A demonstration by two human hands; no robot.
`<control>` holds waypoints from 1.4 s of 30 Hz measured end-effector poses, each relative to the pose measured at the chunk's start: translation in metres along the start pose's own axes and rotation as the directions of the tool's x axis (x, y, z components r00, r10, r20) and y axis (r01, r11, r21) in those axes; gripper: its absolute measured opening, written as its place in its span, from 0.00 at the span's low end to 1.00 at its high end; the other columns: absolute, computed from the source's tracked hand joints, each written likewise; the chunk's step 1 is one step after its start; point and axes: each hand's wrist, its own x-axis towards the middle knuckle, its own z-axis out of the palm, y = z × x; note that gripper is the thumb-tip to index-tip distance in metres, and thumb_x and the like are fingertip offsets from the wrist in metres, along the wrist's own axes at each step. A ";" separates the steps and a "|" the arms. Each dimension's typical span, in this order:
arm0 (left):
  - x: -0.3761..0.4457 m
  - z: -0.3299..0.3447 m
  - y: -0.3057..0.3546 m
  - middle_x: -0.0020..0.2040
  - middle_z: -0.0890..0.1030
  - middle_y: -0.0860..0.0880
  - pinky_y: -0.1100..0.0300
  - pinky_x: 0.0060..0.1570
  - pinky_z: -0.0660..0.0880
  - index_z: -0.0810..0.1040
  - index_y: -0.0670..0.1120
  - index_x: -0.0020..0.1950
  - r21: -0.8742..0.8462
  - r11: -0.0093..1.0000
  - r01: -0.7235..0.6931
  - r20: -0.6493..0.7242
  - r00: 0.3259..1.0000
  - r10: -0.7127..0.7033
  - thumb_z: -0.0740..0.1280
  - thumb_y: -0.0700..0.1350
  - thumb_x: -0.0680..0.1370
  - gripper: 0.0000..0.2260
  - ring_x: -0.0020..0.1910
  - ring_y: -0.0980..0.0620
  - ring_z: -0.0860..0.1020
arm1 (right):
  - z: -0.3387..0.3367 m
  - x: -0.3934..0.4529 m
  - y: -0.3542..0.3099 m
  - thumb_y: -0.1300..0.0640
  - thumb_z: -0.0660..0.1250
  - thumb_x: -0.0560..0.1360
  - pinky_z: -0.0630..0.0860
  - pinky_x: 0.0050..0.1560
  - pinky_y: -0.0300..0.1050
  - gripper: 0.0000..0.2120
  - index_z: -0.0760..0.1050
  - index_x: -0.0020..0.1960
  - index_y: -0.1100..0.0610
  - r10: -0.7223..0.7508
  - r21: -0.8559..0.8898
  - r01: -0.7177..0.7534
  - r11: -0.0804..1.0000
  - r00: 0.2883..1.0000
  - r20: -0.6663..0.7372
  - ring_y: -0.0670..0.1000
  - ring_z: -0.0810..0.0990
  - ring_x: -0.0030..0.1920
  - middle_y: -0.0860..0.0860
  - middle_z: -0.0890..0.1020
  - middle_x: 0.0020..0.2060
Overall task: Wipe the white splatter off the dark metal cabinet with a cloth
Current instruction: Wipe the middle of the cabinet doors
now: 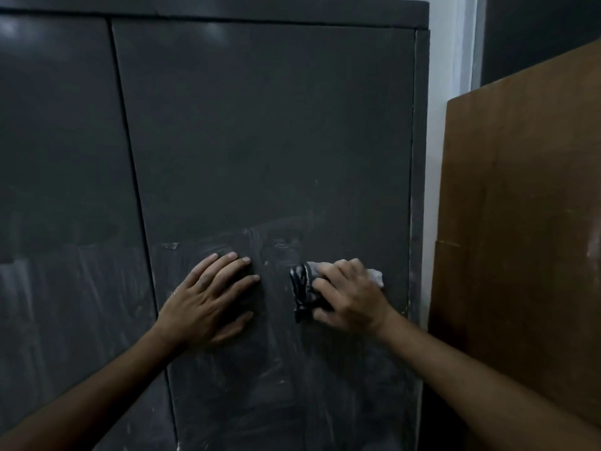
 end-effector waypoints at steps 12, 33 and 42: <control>-0.002 0.001 0.003 0.76 0.73 0.41 0.43 0.81 0.59 0.78 0.42 0.72 -0.052 0.998 0.029 -0.030 0.999 -0.031 0.65 0.59 0.81 0.26 0.79 0.42 0.66 | 0.002 0.030 -0.016 0.51 0.70 0.77 0.71 0.44 0.53 0.11 0.77 0.54 0.58 -0.058 0.068 0.062 0.996 0.997 -0.060 0.59 0.78 0.45 0.59 0.80 0.56; -0.043 0.000 -0.024 0.78 0.70 0.41 0.40 0.78 0.63 0.68 0.42 0.80 0.003 0.995 0.103 -0.053 0.993 -0.103 0.66 0.60 0.79 0.34 0.80 0.41 0.65 | -0.006 0.144 0.023 0.52 0.72 0.73 0.72 0.47 0.54 0.23 0.80 0.66 0.58 0.473 0.122 -0.461 0.879 0.811 -0.344 0.60 0.74 0.48 0.59 0.78 0.50; -0.067 -0.008 -0.029 0.73 0.73 0.39 0.40 0.78 0.64 0.70 0.40 0.76 -0.019 0.987 0.160 -0.071 0.984 -0.161 0.68 0.61 0.79 0.33 0.77 0.40 0.68 | 0.001 0.122 0.019 0.51 0.71 0.75 0.73 0.44 0.55 0.23 0.80 0.67 0.59 -0.056 0.008 0.059 0.998 0.982 -0.178 0.60 0.76 0.46 0.60 0.80 0.51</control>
